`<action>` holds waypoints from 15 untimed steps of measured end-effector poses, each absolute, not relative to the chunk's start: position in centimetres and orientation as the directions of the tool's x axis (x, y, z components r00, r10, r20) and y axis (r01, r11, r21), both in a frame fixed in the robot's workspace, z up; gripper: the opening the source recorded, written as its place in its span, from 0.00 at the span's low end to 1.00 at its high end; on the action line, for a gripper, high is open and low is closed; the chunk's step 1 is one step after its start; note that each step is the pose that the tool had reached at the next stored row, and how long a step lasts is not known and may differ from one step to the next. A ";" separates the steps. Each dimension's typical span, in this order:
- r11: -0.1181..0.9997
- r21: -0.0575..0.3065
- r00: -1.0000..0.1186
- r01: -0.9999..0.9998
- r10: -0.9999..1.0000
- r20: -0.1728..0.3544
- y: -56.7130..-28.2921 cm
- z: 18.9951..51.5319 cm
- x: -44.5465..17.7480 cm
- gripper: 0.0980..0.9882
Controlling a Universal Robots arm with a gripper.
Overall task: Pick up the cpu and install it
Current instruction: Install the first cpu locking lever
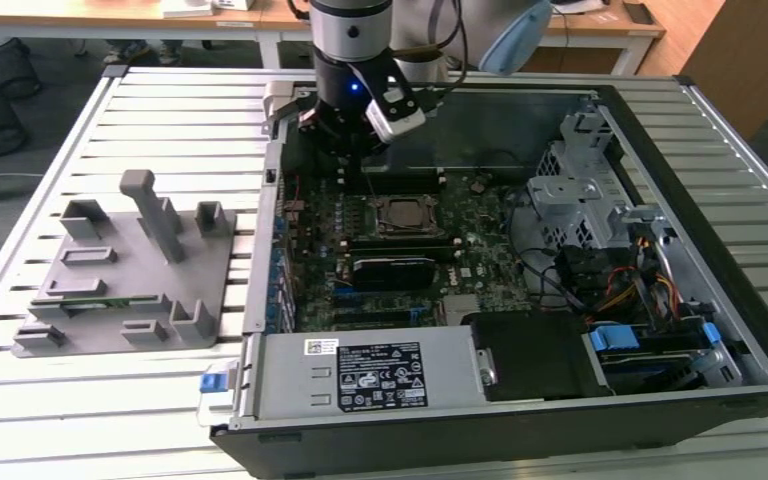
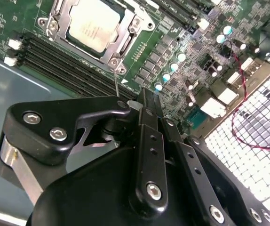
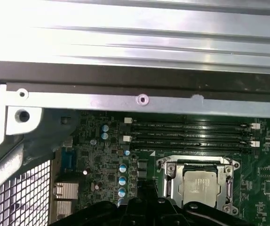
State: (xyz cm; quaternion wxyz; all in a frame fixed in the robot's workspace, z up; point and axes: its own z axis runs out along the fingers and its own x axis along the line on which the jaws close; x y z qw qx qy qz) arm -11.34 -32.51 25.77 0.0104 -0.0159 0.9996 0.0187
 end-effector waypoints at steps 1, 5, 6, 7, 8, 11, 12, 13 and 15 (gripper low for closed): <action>0.999 0.037 -0.999 -0.032 -0.031 -0.021 -32.4 25.8 -11.4 0.01; 0.999 0.037 -0.999 -0.032 -0.031 -0.021 -32.0 25.7 -11.4 0.01; 0.999 0.037 -0.999 -0.032 -0.031 -0.021 -31.8 25.7 -11.4 0.01; 0.999 0.037 -0.999 -0.032 -0.031 -0.021 -31.6 25.7 -11.4 0.01; 0.999 0.037 -0.999 -0.032 -0.031 -0.021 -31.5 25.7 -11.4 0.01; 0.999 0.037 -0.999 -0.032 -0.031 -0.021 -31.0 25.7 -11.4 0.01; 0.999 0.037 -0.999 -0.032 -0.031 -0.021 -30.9 25.7 -11.4 0.01; 0.999 0.037 -0.999 -0.032 -0.031 -0.021 -30.9 25.7 -11.3 0.01; 0.999 0.037 -0.999 -0.032 -0.031 -0.021 -30.9 25.7 -11.3 0.01</action>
